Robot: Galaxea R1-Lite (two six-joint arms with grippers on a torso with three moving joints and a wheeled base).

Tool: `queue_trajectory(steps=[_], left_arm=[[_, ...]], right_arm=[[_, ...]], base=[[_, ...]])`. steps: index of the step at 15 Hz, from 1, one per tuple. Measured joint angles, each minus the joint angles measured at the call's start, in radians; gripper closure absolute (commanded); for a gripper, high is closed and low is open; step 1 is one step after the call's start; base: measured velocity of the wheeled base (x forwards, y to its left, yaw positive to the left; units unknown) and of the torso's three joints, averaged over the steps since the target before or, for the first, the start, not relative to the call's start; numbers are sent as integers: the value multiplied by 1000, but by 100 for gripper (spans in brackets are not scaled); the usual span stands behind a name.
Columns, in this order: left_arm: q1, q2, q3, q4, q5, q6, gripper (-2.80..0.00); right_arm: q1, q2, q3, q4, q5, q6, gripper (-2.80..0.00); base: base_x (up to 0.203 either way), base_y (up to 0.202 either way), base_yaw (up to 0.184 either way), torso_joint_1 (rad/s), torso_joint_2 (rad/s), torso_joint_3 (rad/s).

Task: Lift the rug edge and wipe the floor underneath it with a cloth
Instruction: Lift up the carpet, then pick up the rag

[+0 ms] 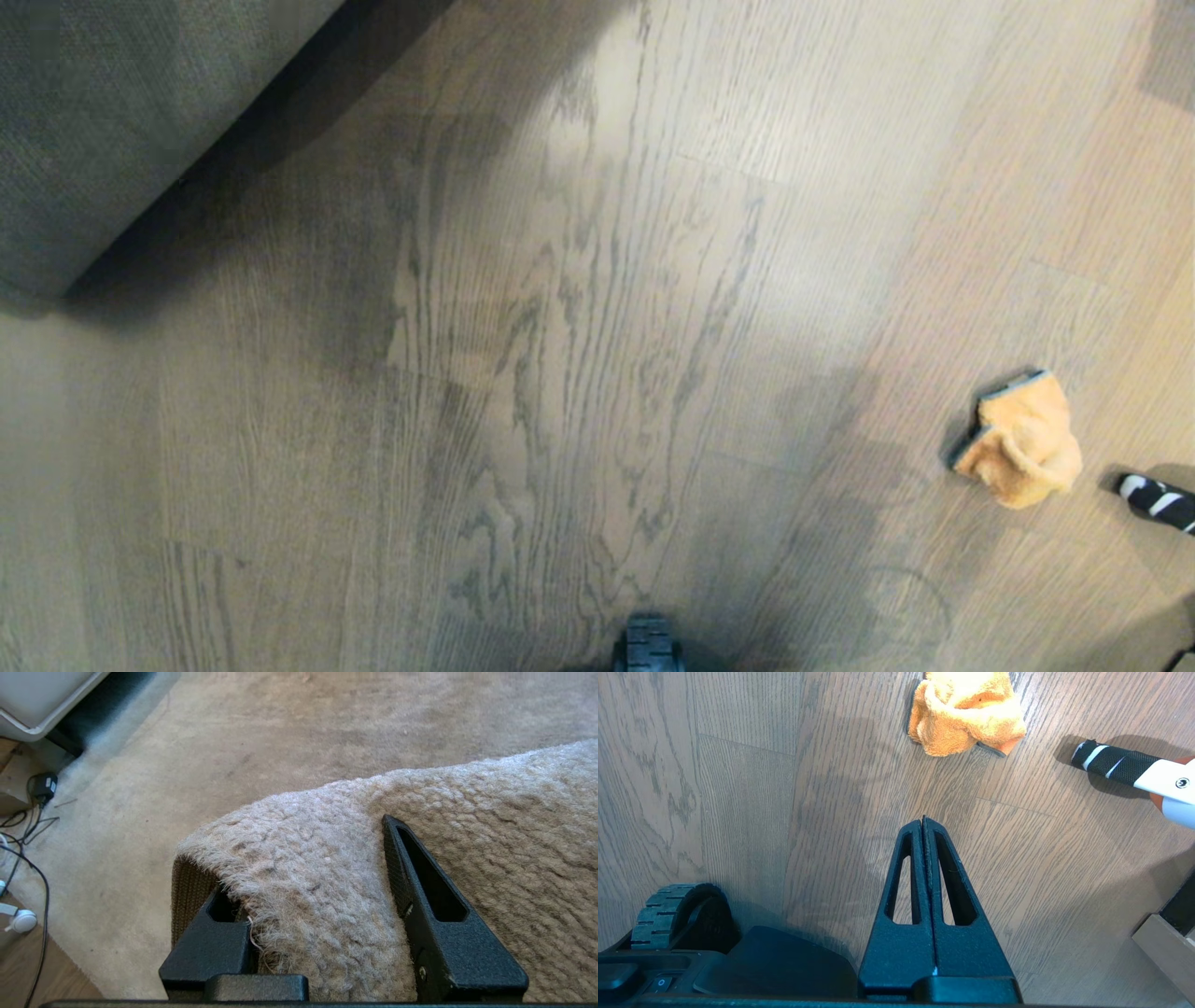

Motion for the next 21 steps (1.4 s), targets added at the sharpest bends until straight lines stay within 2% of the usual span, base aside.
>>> queue_trajectory(steps=[12,21], left_arm=[[-1,-42,22,24,-3,-1,0],[-5,9,30,20,-5,-2,0]], right_arm=[[0,0,0,0,0,0,0],[0,-1,0,0,2,-3,0]], base=[[0,0,0,0,0,0],[0,0,0,0,0,0]])
